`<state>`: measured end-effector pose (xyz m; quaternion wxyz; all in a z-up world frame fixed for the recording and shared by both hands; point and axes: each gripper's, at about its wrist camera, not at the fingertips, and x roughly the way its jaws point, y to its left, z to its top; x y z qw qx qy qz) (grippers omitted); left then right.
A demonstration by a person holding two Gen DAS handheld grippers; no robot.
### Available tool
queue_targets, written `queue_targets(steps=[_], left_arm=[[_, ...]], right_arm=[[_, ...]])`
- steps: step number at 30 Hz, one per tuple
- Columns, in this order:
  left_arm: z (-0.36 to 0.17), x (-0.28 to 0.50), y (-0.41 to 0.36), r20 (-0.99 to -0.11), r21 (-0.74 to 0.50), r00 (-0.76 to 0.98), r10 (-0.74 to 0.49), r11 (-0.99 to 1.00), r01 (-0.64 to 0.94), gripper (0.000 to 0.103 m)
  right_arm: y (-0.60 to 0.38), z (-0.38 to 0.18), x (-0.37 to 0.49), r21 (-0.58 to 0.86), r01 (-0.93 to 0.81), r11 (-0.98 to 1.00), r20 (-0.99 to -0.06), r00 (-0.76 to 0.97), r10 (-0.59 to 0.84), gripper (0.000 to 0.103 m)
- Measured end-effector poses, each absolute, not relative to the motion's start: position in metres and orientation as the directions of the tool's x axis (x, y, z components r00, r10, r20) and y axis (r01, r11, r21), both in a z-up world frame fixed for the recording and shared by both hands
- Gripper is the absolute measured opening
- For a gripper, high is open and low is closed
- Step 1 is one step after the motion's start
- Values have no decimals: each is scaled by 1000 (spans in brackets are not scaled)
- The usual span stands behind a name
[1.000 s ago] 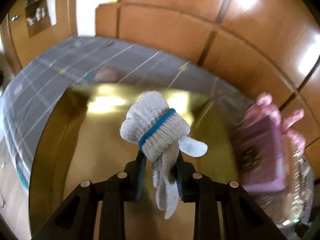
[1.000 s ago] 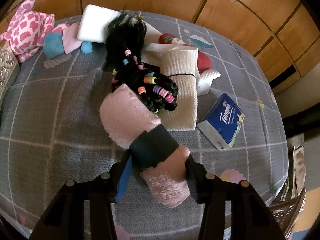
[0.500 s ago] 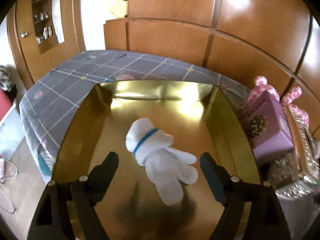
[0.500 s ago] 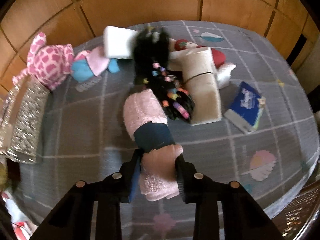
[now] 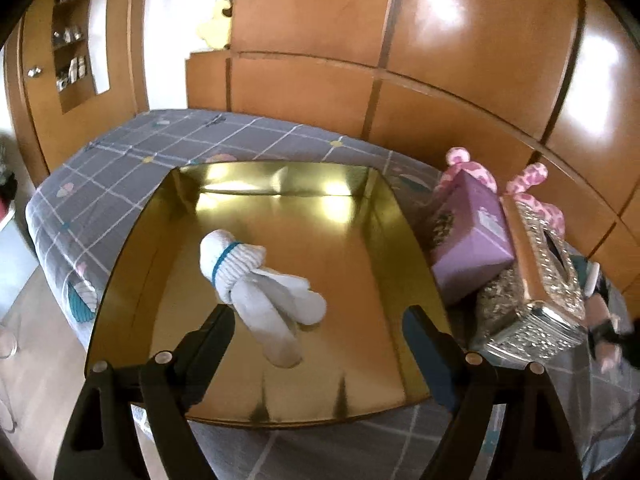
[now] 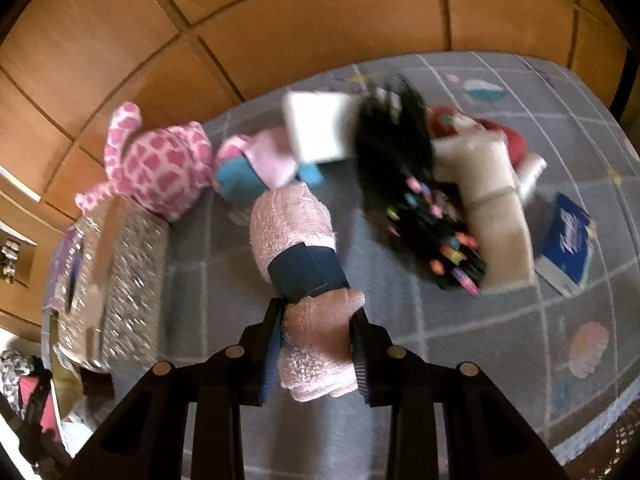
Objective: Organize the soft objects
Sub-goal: 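Carry the white glove into the gold tray and open the left tool, then carry the pink rolled sock into the gold tray and open the right tool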
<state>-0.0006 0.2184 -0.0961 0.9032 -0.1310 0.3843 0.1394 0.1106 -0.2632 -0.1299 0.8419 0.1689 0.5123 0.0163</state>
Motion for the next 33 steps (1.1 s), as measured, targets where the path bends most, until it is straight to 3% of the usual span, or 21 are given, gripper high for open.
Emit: queue_targets(steps=[12, 23, 33], left_arm=[[-93, -11, 195, -731, -100, 670, 132, 950, -297, 87], [-91, -20, 200, -729, -105, 671, 139, 945, -309, 92], [-90, -31, 218, -724, -106, 667, 178, 926, -362, 96]], right_arm=[[-197, -81, 182, 377, 32, 925, -789, 533, 304, 30], [-64, -32, 219, 388, -222, 895, -716, 538, 444, 30], [76, -61, 190, 399, -449, 800, -740, 358, 570, 30]])
